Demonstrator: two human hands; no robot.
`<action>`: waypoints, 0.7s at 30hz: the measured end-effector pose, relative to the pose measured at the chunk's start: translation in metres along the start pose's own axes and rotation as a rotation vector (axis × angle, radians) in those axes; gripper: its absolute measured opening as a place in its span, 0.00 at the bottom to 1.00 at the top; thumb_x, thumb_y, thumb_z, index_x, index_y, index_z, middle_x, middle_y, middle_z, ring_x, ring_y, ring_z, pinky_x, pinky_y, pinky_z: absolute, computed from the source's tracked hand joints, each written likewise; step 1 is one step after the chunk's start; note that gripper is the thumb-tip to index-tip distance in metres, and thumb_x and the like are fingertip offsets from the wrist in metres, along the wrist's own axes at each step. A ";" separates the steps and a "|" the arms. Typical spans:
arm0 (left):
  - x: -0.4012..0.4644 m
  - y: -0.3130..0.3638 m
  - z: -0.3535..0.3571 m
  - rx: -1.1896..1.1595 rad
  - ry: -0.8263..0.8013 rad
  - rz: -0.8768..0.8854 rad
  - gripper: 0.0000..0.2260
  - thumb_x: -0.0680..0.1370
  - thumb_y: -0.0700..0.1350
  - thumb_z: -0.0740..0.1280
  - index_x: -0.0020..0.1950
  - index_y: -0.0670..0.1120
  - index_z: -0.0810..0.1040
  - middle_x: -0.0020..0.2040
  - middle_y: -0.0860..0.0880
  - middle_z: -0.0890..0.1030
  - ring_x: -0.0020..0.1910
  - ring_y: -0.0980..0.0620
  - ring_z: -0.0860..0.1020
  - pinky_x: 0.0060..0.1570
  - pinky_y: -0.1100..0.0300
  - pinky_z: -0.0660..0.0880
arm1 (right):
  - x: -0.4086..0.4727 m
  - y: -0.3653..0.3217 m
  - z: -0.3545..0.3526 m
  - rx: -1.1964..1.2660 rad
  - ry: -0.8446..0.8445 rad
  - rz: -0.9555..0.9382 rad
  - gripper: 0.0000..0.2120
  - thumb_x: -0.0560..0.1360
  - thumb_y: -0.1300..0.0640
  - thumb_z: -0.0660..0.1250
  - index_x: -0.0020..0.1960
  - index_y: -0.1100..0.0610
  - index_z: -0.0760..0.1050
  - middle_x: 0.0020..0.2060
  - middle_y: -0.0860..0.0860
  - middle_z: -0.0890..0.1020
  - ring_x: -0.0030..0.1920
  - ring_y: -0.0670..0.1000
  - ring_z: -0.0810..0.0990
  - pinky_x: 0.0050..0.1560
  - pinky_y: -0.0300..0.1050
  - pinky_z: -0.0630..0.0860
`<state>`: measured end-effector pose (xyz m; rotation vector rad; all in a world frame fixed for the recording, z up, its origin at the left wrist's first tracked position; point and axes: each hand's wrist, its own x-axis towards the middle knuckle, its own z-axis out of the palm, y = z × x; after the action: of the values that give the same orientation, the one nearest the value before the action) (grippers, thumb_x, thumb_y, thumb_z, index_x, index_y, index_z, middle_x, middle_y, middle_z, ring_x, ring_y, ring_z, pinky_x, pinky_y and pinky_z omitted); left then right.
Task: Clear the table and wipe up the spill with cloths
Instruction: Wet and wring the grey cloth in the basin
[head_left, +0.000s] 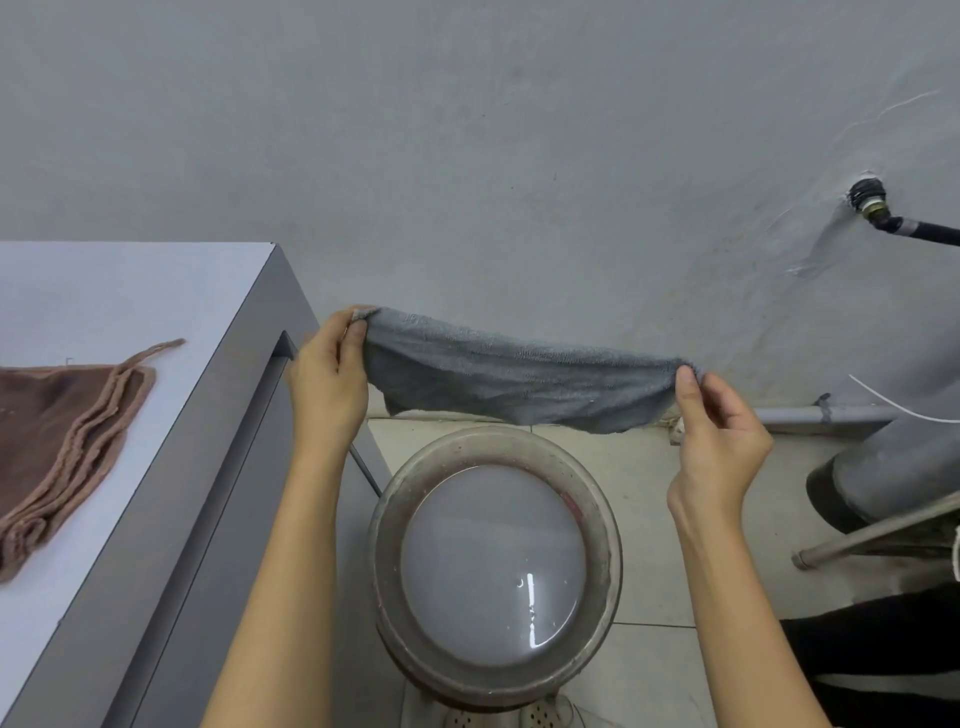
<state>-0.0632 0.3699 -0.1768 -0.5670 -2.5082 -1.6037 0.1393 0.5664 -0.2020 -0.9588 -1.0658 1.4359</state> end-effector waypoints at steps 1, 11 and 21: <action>-0.002 -0.001 0.001 -0.034 -0.023 -0.025 0.11 0.81 0.46 0.57 0.55 0.54 0.79 0.42 0.46 0.78 0.48 0.43 0.76 0.47 0.56 0.71 | 0.000 0.003 0.000 -0.014 -0.004 0.009 0.10 0.73 0.62 0.70 0.55 0.62 0.79 0.43 0.48 0.80 0.45 0.42 0.77 0.52 0.34 0.76; -0.012 -0.015 0.008 -0.016 -0.102 -0.280 0.08 0.81 0.47 0.55 0.50 0.51 0.74 0.43 0.52 0.77 0.49 0.49 0.75 0.47 0.55 0.71 | 0.004 0.019 -0.002 -0.111 -0.067 0.157 0.07 0.75 0.62 0.68 0.53 0.56 0.76 0.40 0.45 0.79 0.36 0.35 0.78 0.41 0.27 0.73; -0.004 -0.008 0.013 -0.115 -0.199 -0.388 0.08 0.82 0.49 0.51 0.52 0.48 0.68 0.51 0.47 0.76 0.55 0.46 0.76 0.57 0.49 0.72 | 0.007 0.011 0.002 -0.044 -0.094 0.207 0.04 0.76 0.62 0.67 0.47 0.53 0.77 0.41 0.47 0.80 0.41 0.43 0.79 0.44 0.33 0.74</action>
<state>-0.0614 0.3781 -0.1905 -0.2709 -2.8231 -1.9153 0.1336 0.5729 -0.2126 -1.0667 -1.0952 1.6464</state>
